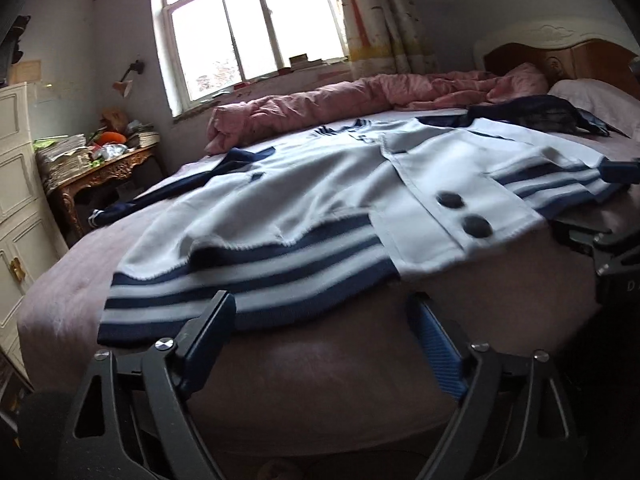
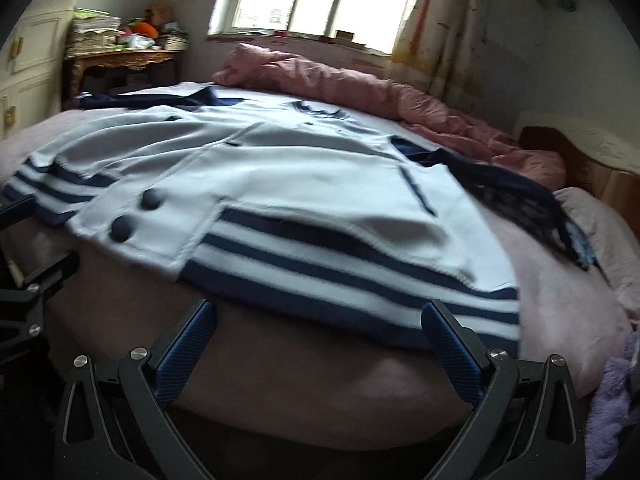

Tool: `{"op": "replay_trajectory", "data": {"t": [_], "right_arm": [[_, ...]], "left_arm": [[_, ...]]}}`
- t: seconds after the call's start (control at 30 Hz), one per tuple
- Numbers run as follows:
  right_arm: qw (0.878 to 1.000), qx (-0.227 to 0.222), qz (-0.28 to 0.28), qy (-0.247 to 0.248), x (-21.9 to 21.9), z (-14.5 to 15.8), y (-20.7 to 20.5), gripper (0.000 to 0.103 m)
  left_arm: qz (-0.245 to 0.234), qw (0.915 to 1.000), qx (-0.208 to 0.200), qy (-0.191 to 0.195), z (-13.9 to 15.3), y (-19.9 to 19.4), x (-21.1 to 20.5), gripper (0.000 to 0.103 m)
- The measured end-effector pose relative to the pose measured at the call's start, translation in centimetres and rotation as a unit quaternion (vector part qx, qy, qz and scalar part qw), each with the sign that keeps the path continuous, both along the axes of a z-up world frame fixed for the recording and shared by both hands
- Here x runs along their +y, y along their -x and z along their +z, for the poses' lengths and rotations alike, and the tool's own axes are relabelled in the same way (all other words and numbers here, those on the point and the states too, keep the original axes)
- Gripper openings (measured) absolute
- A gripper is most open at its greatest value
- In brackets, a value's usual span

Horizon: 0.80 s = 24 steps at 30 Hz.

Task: Fold large clothes
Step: 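Grasp the striped hem with both grippers and fold it toward the collar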

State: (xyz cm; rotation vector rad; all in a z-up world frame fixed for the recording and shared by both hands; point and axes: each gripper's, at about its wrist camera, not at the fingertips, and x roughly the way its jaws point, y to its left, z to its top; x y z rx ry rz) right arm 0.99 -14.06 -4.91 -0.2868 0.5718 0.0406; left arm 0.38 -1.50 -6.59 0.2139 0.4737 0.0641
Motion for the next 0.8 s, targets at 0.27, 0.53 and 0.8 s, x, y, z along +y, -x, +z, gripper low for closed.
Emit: {"op": "replay_trajectory", "data": {"t": [0.27,0.53,0.8], "right_arm": [[0.999,0.005,-0.033,0.016,-1.7,1.3,-2.0,0.061],[0.999,0.009,0.035,-0.028,-2.7,4.5,-3.4,0.015],[1.000,-0.010,0.012,-0.008,-3.3,10.5,-12.2,0.010]], "left_arm": [[0.028,0.9983,0.011,-0.050,0.9,-2.9,0.3,0.038],[-0.015,0.9978,0.005,-0.065,5.4,-5.2,1.0,0.009],[-0.045,0.9946,0.087,-0.034,9.2,-16.3,1.9,0.009]]}}
